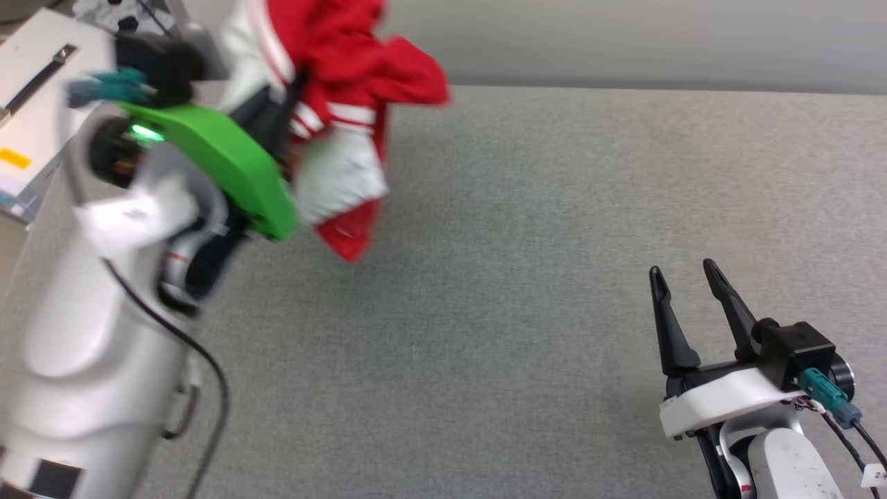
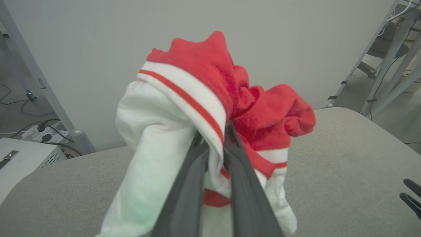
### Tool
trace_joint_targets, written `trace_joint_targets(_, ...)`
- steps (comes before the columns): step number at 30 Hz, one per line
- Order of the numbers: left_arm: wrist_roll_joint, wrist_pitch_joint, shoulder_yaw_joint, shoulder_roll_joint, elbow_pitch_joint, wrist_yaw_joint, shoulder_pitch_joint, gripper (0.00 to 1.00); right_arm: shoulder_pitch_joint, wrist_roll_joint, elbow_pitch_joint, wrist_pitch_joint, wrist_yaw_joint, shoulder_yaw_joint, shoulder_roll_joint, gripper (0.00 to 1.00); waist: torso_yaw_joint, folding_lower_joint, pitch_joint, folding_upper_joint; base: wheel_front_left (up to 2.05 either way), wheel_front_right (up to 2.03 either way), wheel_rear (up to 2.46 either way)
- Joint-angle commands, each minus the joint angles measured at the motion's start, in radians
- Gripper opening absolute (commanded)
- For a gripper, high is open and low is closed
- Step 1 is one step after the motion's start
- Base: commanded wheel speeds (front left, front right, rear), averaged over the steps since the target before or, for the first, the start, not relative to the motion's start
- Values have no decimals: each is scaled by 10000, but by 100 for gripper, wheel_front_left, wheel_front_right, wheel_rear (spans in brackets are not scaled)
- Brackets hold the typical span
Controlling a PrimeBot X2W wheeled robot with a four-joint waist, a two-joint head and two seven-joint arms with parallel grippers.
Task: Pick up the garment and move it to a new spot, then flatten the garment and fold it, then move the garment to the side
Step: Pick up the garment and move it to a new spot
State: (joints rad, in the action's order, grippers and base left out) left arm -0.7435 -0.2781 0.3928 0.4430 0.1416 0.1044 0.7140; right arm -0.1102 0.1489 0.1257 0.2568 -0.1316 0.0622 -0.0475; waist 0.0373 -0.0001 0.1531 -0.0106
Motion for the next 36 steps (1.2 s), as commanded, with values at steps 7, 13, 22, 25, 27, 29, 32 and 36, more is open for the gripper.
trace_joint_targets(7, 437, 819, 1398, -1682, 809, -40, -765, 0, 189, -13, -8, 49, 9, -245, -27, 100, -1135, 1, -413, 106, 0, 0, 0)
trace_joint_targets(13, 1139, 2260, 1996, -3082, 2922, -635, -870, 0, 139, 102, 2, 49, 9, -473, -27, 100, -1857, 1, -22, 106, 0, 0, 0)
trace_joint_targets(22, 1606, 4078, 2308, -3764, 5906, -915, -6, 47, -3, 303, -16, 49, 9, -378, -27, 100, -2321, 1, 564, 106, 0, 0, 0)
trace_joint_targets(25, 1648, 4164, 2612, -3840, 6716, -697, 193, 100, -27, 351, 0, 49, 9, -341, -27, 100, -2264, 1, 618, 106, 0, 0, 0)
trace_joint_targets(27, 1633, 4316, 2809, -3878, 7099, -538, 248, 100, -38, 366, 22, 49, 9, -351, -27, 100, -2144, 1, 597, 106, 0, 0, 0)
trace_joint_targets(29, 1598, 4468, 2941, -3898, 7332, -448, 266, 100, -38, 354, 37, 49, 9, -359, -27, 100, -2014, 1, 544, 106, 0, 0, 0)
trace_joint_targets(32, 1511, 4788, 3051, -3915, 7546, -388, 306, 100, -31, 298, 52, 49, 9, -372, -27, 100, -1768, 1, 394, 106, 0, 0, 0)
trace_joint_targets(36, 1409, 5192, 3060, -3923, 7412, -382, 393, 100, 32, 211, 24, 49, 9, -457, -27, 100, -1374, 1, 76, 106, 0, 0, 0)
